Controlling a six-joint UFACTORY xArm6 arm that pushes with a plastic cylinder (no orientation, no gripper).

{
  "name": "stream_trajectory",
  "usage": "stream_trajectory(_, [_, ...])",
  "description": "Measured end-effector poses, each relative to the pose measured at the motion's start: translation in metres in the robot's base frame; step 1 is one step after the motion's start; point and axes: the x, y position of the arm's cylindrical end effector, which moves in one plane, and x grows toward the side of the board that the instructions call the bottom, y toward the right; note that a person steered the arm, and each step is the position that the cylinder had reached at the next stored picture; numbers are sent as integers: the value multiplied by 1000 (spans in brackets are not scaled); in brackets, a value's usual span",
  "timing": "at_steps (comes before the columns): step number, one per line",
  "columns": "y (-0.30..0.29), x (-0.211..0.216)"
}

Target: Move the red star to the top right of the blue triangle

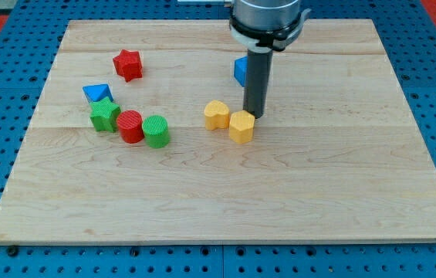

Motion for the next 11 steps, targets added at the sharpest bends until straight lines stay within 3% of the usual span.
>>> stream_trajectory(1, [-57,0])
stream_trajectory(2, [-60,-16])
stream_trajectory(3, [-105,-45])
stream_trajectory(4, [-158,-17])
stream_trajectory(5, [-158,27])
stream_trajectory(6, [-144,10])
stream_trajectory(8, [-115,-89])
stream_trajectory(9, [-145,-147])
stream_trajectory(10, [-202,-148])
stream_trajectory(11, [-204,-121])
